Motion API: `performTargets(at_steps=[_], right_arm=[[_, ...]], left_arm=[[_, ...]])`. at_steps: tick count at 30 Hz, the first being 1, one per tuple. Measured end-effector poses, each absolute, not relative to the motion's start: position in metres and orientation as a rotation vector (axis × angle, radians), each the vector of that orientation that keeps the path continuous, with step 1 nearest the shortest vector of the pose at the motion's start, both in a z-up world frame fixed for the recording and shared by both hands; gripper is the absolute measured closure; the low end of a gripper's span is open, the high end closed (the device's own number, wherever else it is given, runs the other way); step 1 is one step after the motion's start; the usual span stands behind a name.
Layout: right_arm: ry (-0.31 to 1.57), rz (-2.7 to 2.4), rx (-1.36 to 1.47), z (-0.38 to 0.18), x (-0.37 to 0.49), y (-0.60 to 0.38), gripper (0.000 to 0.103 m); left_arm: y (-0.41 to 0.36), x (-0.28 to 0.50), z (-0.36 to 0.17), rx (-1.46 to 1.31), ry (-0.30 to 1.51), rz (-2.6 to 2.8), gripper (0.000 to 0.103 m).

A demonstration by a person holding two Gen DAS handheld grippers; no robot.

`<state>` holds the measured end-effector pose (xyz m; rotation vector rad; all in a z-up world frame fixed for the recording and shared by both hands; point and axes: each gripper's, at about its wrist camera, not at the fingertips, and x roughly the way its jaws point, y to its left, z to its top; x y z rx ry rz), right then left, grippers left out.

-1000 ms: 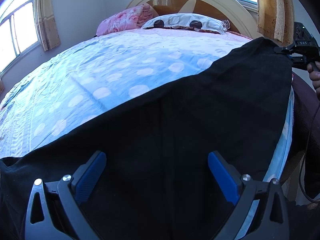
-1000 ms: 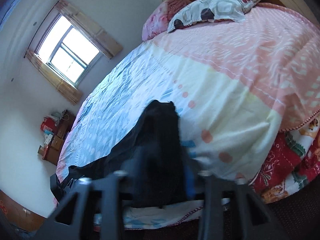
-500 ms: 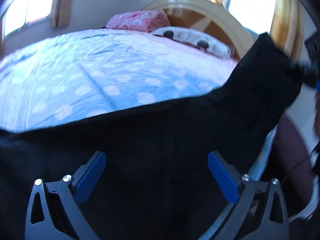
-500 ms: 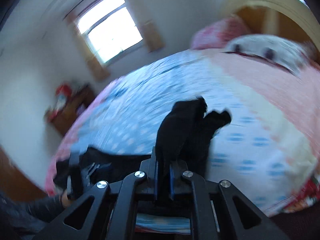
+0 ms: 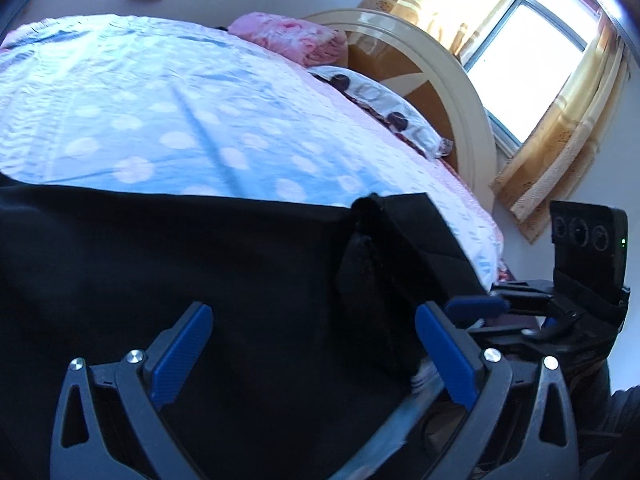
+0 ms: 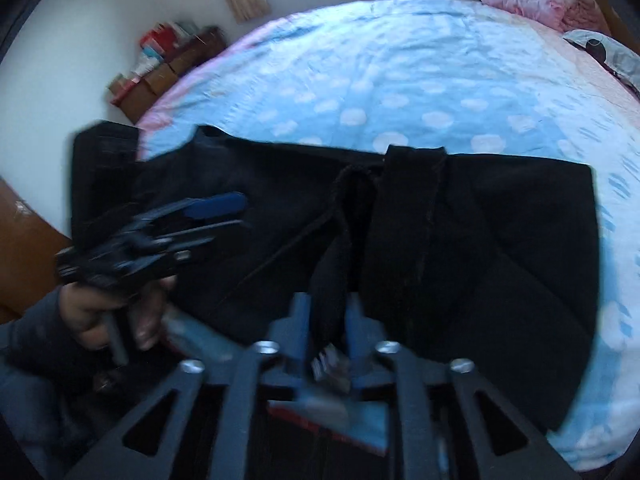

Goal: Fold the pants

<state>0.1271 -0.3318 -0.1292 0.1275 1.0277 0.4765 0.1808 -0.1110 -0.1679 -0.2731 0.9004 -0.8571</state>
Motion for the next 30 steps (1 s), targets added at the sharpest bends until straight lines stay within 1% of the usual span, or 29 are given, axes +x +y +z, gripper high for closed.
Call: performTargets(at_steps=[2,5,7,8,9,10,12,13,14,16,19,22,23,24,25,26,27,29,30], right_arm=[[0.985,0.465,0.156,-0.115,0.116,-0.346,0.050],[0.933,0.423,0.168,-0.107,0.103,-0.364,0.050],[0.904,0.352,0.127,-0.106,0.100,-0.369,0.050],[0.894,0.324,0.105,-0.107,0.097,-0.370,0.050],[0.897,0.311,0.090,-0.109,0.097,-0.369,0.050],[0.896,0.312,0.076,-0.111,0.096,-0.367,0.050],[0.884,0.323,0.044,-0.111,0.096,-0.362,0.051],[0.877,0.327,0.011,-0.111,0.094,-0.358,0.052],[0.865,0.319,-0.043,-0.112,0.092,-0.352,0.053],[0.851,0.280,-0.181,-0.116,0.089,-0.340,0.053],[0.867,0.231,-0.323,-0.128,0.090,-0.328,0.053],[0.867,0.215,-0.384,-0.132,0.084,-0.329,0.054],[0.864,0.207,-0.396,-0.133,0.082,-0.330,0.056],[0.864,0.193,-0.406,-0.135,0.082,-0.331,0.067],[0.870,0.176,-0.419,-0.138,0.083,-0.333,0.075],[0.878,0.153,-0.431,-0.142,0.086,-0.335,0.088],[0.889,0.142,-0.432,-0.144,0.088,-0.337,0.098],[0.900,0.158,-0.419,-0.145,0.088,-0.340,0.103],[0.898,0.163,-0.404,-0.141,0.086,-0.342,0.103]], left_arm=[[-0.124,0.181,-0.163,-0.276,0.905,-0.885,0.000],[-0.142,0.177,-0.161,-0.257,0.929,-0.934,0.001],[-0.156,0.174,-0.161,-0.219,0.944,-0.948,0.004],[-0.161,0.175,-0.161,-0.200,0.950,-0.949,0.011],[-0.165,0.176,-0.162,-0.177,0.959,-0.944,0.022],[-0.170,0.178,-0.162,-0.151,0.965,-0.934,0.026],[-0.174,0.184,-0.161,-0.125,0.965,-0.914,0.040],[-0.175,0.187,-0.160,-0.117,0.960,-0.918,0.042],[-0.176,0.189,-0.160,-0.102,0.955,-0.910,0.047],[-0.181,0.195,-0.161,-0.076,0.968,-0.893,0.050],[-0.178,0.196,-0.162,-0.089,0.977,-0.900,0.050],[-0.178,0.193,-0.165,-0.087,0.986,-0.916,0.050],[-0.179,0.191,-0.165,-0.070,0.977,-0.917,0.054],[-0.182,0.190,-0.165,-0.053,0.971,-0.920,0.065],[-0.184,0.191,-0.165,-0.042,0.971,-0.925,0.071],[-0.185,0.191,-0.165,-0.039,0.975,-0.926,0.078],[-0.185,0.193,-0.166,-0.039,0.979,-0.925,0.082],[-0.185,0.196,-0.166,-0.036,0.976,-0.923,0.084],[-0.184,0.197,-0.166,-0.040,0.978,-0.922,0.084]])
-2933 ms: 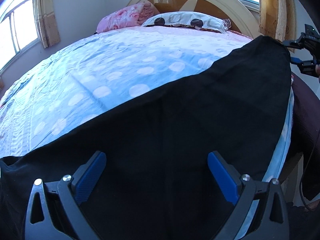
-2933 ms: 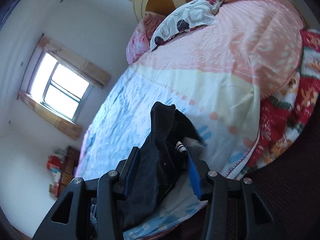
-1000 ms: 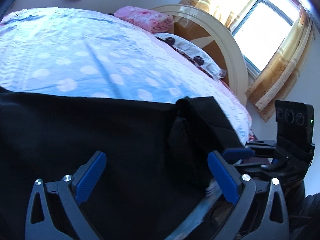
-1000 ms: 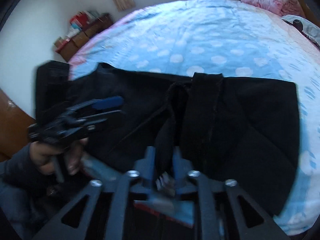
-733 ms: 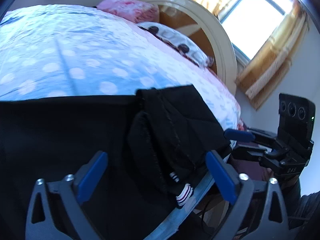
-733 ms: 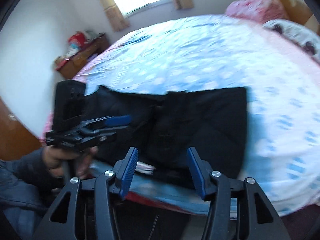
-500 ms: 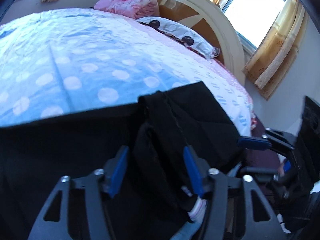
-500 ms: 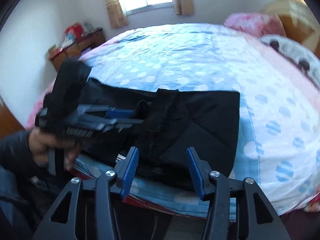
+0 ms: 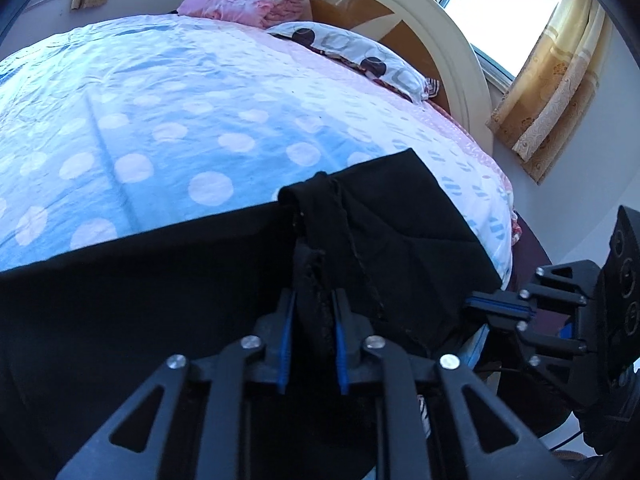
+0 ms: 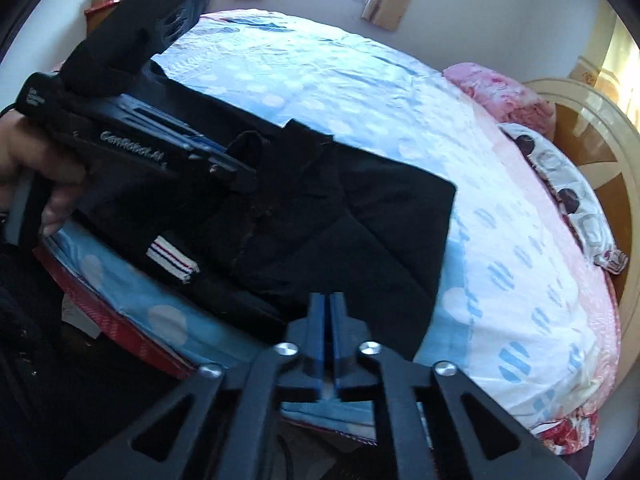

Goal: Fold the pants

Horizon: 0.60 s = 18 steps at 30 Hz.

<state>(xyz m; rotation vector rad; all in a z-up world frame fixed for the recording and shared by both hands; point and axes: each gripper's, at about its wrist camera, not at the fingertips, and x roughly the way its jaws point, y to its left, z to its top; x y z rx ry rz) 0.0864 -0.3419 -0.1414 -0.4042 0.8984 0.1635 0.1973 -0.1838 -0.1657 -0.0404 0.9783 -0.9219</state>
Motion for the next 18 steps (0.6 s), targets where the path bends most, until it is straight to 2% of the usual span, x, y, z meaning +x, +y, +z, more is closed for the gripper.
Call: performTargets(at_steps=[10,13,14,15,16,18], right_arm=[[0.930,0.216,-0.317,-0.136,0.069,-0.355,0.103],[0.920,0.246,-0.276,-0.131,0.074,-0.352,0.098],[0.916,0.250,-0.306,-0.130,0.074,-0.347,0.079],[0.914,0.253,-0.328,-0.130,0.074,-0.343,0.051],[0.903,0.253,-0.356,-0.130,0.073,-0.339,0.045],[0.875,0.235,-0.430,-0.131,0.070,-0.331,0.045]], left_arm=[[-0.170,0.214,-0.168,-0.126,0.999,-0.906,0.087],[-0.174,0.210,-0.168,-0.111,1.001,-0.910,0.087],[-0.174,0.211,-0.169,-0.112,1.001,-0.909,0.087],[-0.174,0.211,-0.169,-0.115,1.002,-0.907,0.087],[-0.174,0.211,-0.169,-0.117,1.001,-0.907,0.087],[-0.174,0.211,-0.169,-0.115,0.999,-0.908,0.087]])
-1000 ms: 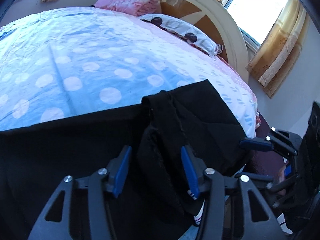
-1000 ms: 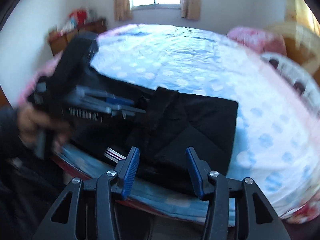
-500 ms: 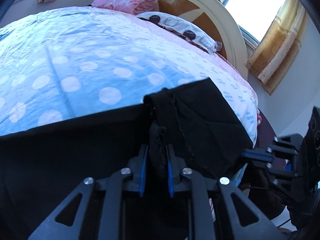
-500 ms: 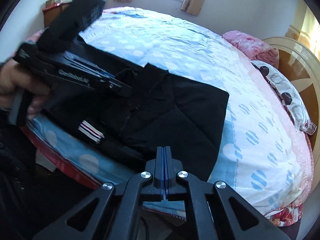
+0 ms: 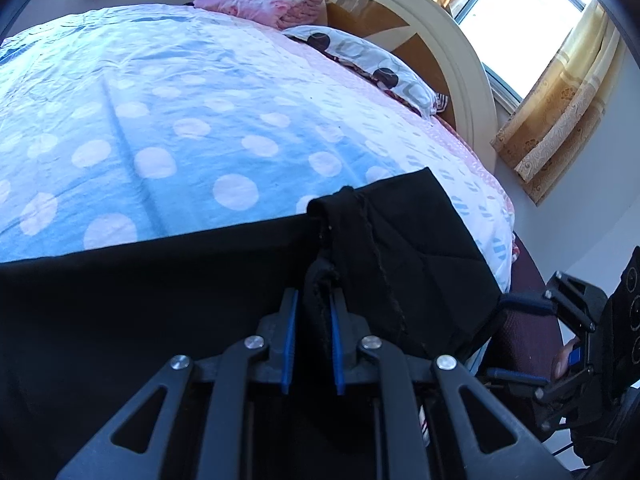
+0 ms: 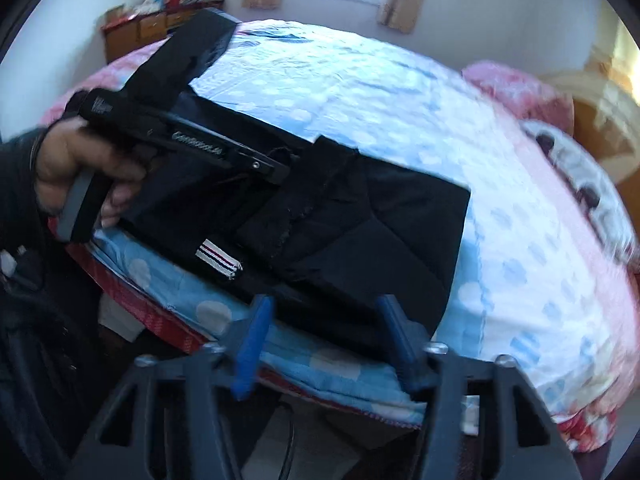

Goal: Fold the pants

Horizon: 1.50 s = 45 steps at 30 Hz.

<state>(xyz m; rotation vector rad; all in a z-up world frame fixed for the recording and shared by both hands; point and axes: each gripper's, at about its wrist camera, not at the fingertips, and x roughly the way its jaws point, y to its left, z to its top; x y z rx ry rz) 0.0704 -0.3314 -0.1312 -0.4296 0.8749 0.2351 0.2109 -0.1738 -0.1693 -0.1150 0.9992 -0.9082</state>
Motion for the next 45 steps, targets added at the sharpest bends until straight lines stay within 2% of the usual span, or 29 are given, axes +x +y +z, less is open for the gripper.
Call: performTargets(at_steps=[4,6,7,8,9,10,12,14,22,23,24,25,26,27,28,30,34,35,37,38,39,40,41,45], right_arm=[[0.865,0.183,-0.487,-0.136,0.077,-0.332,0.045],[0.864,0.162,-0.557,-0.141,0.082,-0.328,0.054],[0.854,0.154,-0.594,-0.143,0.082,-0.326,0.056],[0.840,0.151,-0.616,-0.145,0.083,-0.323,0.060],[0.836,0.148,-0.623,-0.146,0.085,-0.322,0.072],[0.842,0.148,-0.631,-0.148,0.088,-0.321,0.078],[0.851,0.167,-0.652,-0.150,0.089,-0.316,0.098],[0.865,0.190,-0.610,-0.146,0.086,-0.318,0.100],[0.907,0.239,-0.539,-0.154,0.070,-0.327,0.100],[0.882,0.216,-0.533,-0.155,0.072,-0.328,0.100],[0.864,0.206,-0.519,-0.153,0.073,-0.329,0.099],[0.848,0.198,-0.492,-0.150,0.074,-0.331,0.099],[0.851,0.190,-0.475,-0.147,0.077,-0.332,0.096],[0.851,0.180,-0.469,-0.145,0.077,-0.333,0.089],[0.847,0.178,-0.462,-0.144,0.077,-0.334,0.082],[0.843,0.203,-0.425,-0.144,0.074,-0.339,0.058],[0.833,0.200,-0.403,-0.148,0.068,-0.343,0.057],[0.823,0.197,-0.400,-0.147,0.065,-0.343,0.057],[0.810,0.192,-0.384,-0.146,0.060,-0.343,0.057],[0.804,0.193,-0.370,-0.145,0.059,-0.344,0.057],[0.800,0.194,-0.359,-0.145,0.059,-0.345,0.057],[0.793,0.193,-0.350,-0.145,0.057,-0.346,0.057],[0.787,0.189,-0.346,-0.145,0.056,-0.346,0.057],[0.769,0.187,-0.314,-0.145,0.051,-0.345,0.057]], left_arm=[[-0.174,0.211,-0.169,-0.103,0.995,-0.912,0.087],[-0.175,0.212,-0.169,-0.099,0.994,-0.913,0.087],[-0.175,0.212,-0.169,-0.096,0.992,-0.914,0.087],[-0.176,0.213,-0.169,-0.094,0.991,-0.914,0.087],[-0.176,0.214,-0.170,-0.097,0.992,-0.915,0.087],[-0.176,0.215,-0.170,-0.101,0.993,-0.915,0.087],[-0.175,0.216,-0.170,-0.104,0.993,-0.913,0.087],[-0.176,0.217,-0.170,-0.109,0.994,-0.913,0.087],[-0.175,0.216,-0.169,-0.130,0.992,-0.912,0.086],[-0.174,0.218,-0.170,-0.149,0.995,-0.910,0.081],[-0.171,0.217,-0.171,-0.180,1.005,-0.916,0.069],[-0.165,0.215,-0.172,-0.235,1.019,-0.933,0.062],[-0.160,0.213,-0.172,-0.276,1.021,-0.940,0.046],[-0.155,0.209,-0.171,-0.322,1.017,-0.947,0.031],[-0.152,0.205,-0.170,-0.367,1.010,-0.963,0.028],[-0.155,0.198,-0.167,-0.411,1.007,-1.018,0.027],[-0.186,0.185,-0.165,-0.312,1.015,-1.054,0.027],[-0.194,0.185,-0.167,-0.295,1.026,-1.055,0.030],[-0.204,0.186,-0.168,-0.269,1.043,-1.027,0.042],[-0.209,0.187,-0.168,-0.251,1.052,-1.004,0.057],[-0.210,0.188,-0.168,-0.241,1.057,-0.984,0.077],[-0.212,0.190,-0.168,-0.224,1.067,-0.950,0.087],[-0.211,0.189,-0.171,-0.211,1.072,-0.938,0.093],[-0.208,0.184,-0.172,-0.188,1.059,-0.936,0.097]])
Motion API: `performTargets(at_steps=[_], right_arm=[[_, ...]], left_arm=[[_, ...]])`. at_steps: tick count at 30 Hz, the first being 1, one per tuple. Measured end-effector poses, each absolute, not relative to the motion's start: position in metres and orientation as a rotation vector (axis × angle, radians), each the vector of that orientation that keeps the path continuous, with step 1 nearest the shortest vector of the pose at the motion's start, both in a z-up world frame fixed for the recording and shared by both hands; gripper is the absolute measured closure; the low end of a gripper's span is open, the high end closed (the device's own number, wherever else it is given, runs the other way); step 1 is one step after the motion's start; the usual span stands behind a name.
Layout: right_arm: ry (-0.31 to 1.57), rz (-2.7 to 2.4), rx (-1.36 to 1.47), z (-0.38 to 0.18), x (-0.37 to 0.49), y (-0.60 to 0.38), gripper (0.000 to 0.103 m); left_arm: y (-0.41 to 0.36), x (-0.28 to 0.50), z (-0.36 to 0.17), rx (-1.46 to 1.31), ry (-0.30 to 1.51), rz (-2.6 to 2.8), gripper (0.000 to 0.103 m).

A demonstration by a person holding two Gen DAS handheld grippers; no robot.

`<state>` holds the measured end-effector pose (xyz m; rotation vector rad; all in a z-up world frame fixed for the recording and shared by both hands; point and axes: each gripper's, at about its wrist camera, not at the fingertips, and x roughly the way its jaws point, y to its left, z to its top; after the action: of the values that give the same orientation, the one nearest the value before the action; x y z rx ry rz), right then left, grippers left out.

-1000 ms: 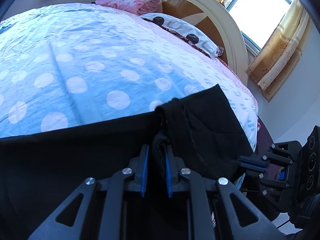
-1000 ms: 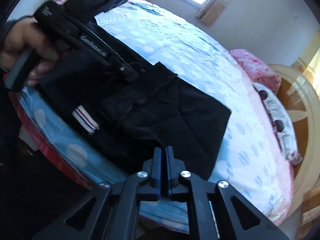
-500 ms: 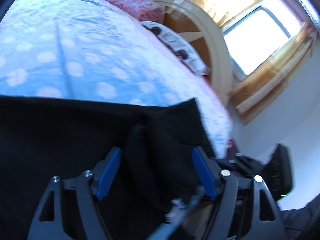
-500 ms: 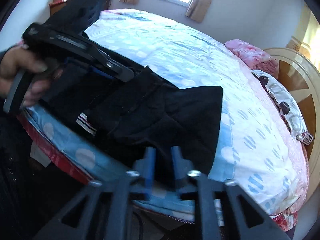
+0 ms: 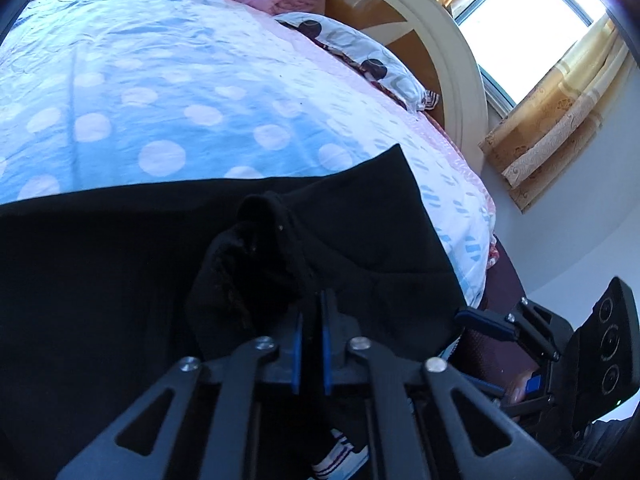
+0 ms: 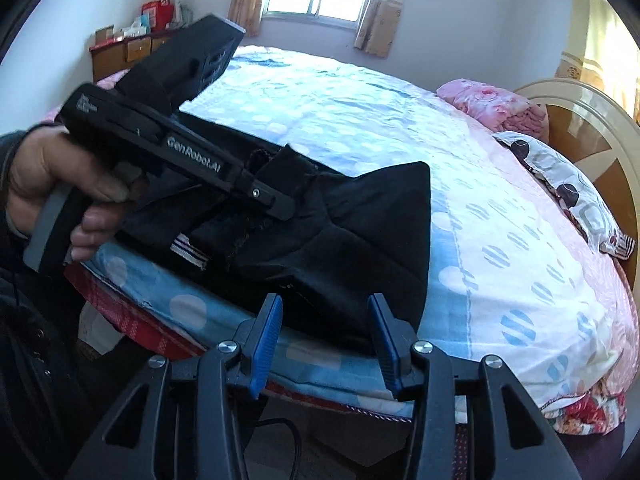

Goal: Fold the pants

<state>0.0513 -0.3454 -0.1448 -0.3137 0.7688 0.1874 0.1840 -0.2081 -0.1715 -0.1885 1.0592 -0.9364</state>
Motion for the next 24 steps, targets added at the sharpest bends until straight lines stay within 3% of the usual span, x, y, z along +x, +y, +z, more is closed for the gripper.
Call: performTargets(at_steps=[6,11,19,21,23,24], right_arm=[[0.745,0.176,-0.285,-0.143,0.045,-0.342,0.057],[0.725,0.175,-0.223,-0.141,0.044,-0.344,0.057],[0.718,0.171,-0.210,-0.141,0.043,-0.344,0.057],[0.715,0.173,-0.199,-0.140,0.042,-0.345,0.057],[0.713,0.177,-0.190,-0.138,0.044,-0.349,0.057],[0.713,0.179,-0.186,-0.138,0.045,-0.350,0.057]], left_arm=[[-0.186,0.168,-0.154,-0.126,0.984,-0.883,0.099],[-0.190,0.171,-0.163,-0.054,1.022,-0.800,0.080],[-0.192,0.165,-0.159,-0.031,1.020,-0.746,0.072],[-0.192,0.156,-0.151,-0.022,0.974,-0.767,0.052],[-0.192,0.149,-0.145,0.038,0.906,-0.718,0.040],[-0.190,0.147,-0.143,0.044,0.884,-0.718,0.040]])
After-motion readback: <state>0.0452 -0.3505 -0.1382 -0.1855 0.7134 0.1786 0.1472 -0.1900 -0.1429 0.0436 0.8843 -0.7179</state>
